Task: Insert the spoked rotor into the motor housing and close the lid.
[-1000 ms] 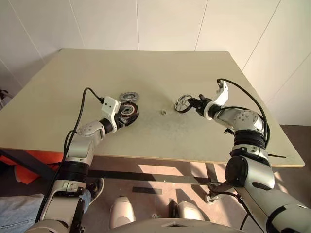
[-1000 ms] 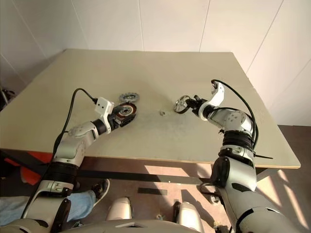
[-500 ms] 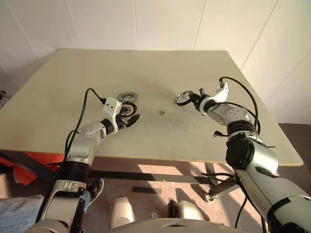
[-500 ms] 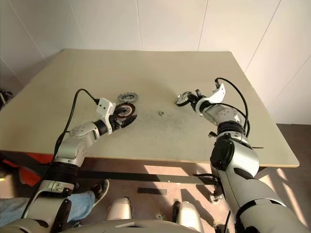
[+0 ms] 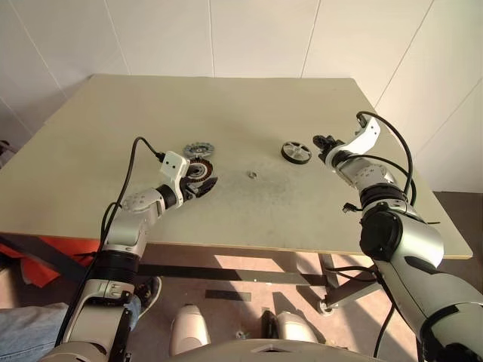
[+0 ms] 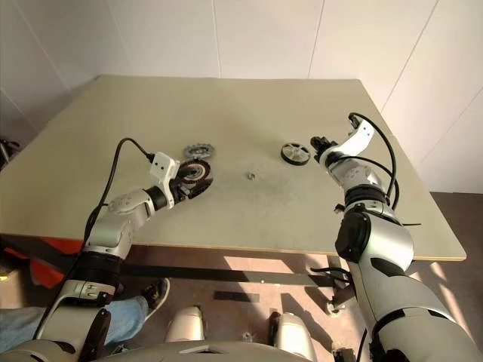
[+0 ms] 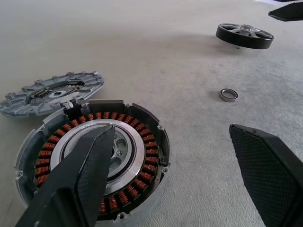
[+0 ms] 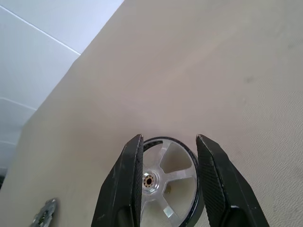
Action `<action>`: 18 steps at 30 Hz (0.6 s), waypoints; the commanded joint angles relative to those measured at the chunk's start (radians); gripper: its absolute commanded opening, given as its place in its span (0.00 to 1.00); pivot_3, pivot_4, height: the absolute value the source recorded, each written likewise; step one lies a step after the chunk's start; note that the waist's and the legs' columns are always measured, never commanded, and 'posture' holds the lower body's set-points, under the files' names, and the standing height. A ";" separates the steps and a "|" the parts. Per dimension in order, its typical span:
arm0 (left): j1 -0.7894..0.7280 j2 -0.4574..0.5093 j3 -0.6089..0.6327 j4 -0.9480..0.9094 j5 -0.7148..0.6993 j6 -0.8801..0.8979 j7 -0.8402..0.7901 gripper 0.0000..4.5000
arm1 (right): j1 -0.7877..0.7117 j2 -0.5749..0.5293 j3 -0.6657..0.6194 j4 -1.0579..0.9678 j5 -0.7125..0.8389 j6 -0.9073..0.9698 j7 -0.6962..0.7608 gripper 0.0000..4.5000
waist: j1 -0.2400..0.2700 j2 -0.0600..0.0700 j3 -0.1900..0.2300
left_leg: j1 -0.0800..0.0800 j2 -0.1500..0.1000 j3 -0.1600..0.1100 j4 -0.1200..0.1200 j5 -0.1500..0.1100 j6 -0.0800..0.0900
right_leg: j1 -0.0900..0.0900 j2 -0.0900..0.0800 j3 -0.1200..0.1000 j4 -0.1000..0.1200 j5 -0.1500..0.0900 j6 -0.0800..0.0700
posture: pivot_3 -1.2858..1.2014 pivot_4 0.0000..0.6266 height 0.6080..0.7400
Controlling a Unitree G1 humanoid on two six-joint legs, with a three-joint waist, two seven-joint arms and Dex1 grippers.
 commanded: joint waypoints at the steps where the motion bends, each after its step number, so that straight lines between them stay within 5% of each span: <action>1: -0.029 0.004 0.006 -0.009 0.000 -0.018 -0.006 0.90 | -0.022 -0.019 0.045 -0.119 -0.031 -0.066 0.038 0.44 | 0.000 0.000 0.000 | 0.000 0.000 0.000 0.000 0.000 0.000 | 0.000 0.000 0.000 0.000 0.000 0.000 | 0.52 0.00 1.00; 8: -0.042 0.001 0.006 0.011 0.000 -0.023 -0.015 0.90 | 0.167 0.089 0.372 -0.611 -0.057 0.211 0.318 0.44 | -0.003 0.000 0.000 | 0.001 0.003 -0.001 0.000 0.000 0.000 | 0.001 0.004 0.000 0.000 0.000 0.000 | 0.52 0.00 1.00; 18: -0.023 0.003 0.015 -0.003 -0.003 -0.015 -0.012 0.90 | 0.244 0.179 0.568 -0.566 -0.193 0.160 0.375 0.44 | 0.005 0.000 0.000 | 0.002 0.000 -0.001 0.000 0.000 0.000 | 0.002 -0.001 0.000 0.000 0.000 0.000 | 0.52 0.00 1.00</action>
